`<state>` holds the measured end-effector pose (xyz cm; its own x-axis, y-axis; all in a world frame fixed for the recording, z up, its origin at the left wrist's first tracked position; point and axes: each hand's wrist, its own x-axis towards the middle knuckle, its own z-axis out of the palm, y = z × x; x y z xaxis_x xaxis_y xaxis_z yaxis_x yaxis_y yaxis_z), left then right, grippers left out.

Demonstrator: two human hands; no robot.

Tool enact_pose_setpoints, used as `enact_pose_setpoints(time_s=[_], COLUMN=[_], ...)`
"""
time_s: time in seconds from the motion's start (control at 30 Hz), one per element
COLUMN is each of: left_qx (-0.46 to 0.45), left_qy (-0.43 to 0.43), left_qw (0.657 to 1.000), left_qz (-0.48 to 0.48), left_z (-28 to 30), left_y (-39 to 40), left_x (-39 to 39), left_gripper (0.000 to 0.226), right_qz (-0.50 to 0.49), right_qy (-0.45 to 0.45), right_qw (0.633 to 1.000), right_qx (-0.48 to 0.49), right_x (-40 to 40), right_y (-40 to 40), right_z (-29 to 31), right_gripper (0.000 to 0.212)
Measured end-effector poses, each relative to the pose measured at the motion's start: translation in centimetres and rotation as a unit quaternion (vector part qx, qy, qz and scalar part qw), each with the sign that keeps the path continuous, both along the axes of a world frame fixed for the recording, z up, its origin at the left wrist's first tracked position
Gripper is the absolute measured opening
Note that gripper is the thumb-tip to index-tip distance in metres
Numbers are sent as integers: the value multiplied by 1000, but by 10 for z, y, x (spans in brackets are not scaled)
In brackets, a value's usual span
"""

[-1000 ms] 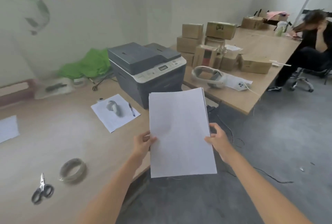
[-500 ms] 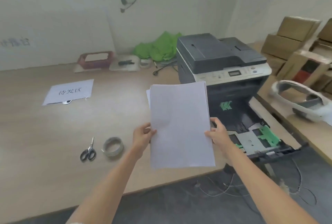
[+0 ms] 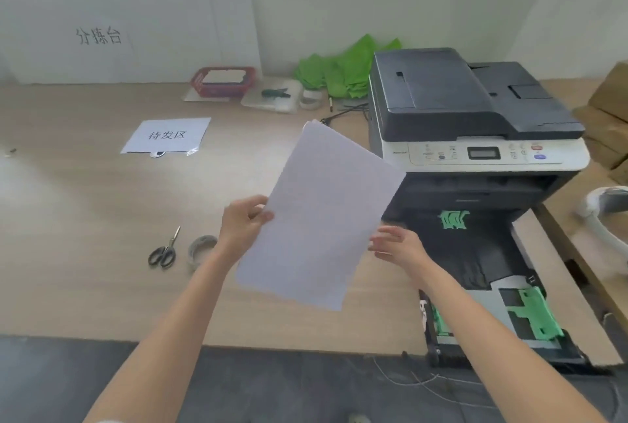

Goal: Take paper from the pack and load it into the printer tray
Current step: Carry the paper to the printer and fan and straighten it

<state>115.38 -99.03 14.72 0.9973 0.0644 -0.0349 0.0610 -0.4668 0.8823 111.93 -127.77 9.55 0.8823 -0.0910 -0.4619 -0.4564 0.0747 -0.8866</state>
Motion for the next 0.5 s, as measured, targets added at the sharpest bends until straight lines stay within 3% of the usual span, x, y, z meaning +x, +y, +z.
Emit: enact_pose_setpoints(time_s=[0.07, 0.17, 0.23, 0.33, 0.4, 0.5], left_qx=[125, 305, 399, 467, 463, 398], left_qy=[-46, -103, -107, -100, -85, -53], left_qw=[991, 940, 895, 849, 849, 886], left_qz=[-23, -113, -170, -225, -241, -232], left_z=[13, 32, 35, 26, 19, 9], left_y=[-4, -24, -39, -54, -57, -51], left_x=[6, 12, 17, 26, 31, 37], left_gripper=[12, 20, 31, 40, 33, 22], right_qz=[-31, -30, 14, 85, 76, 39], right_qy=[-30, -148, -218, -224, -207, -199], right_qw=[998, 969, 936, 947, 963, 971], right_qx=[-55, -197, -277, -213, -154, -124], right_x=[7, 14, 19, 26, 28, 30], right_y=[-11, -24, -27, -25, -25, -27], right_z=[1, 14, 24, 27, 21, 9], right_gripper=[64, 86, 75, 29, 15, 17])
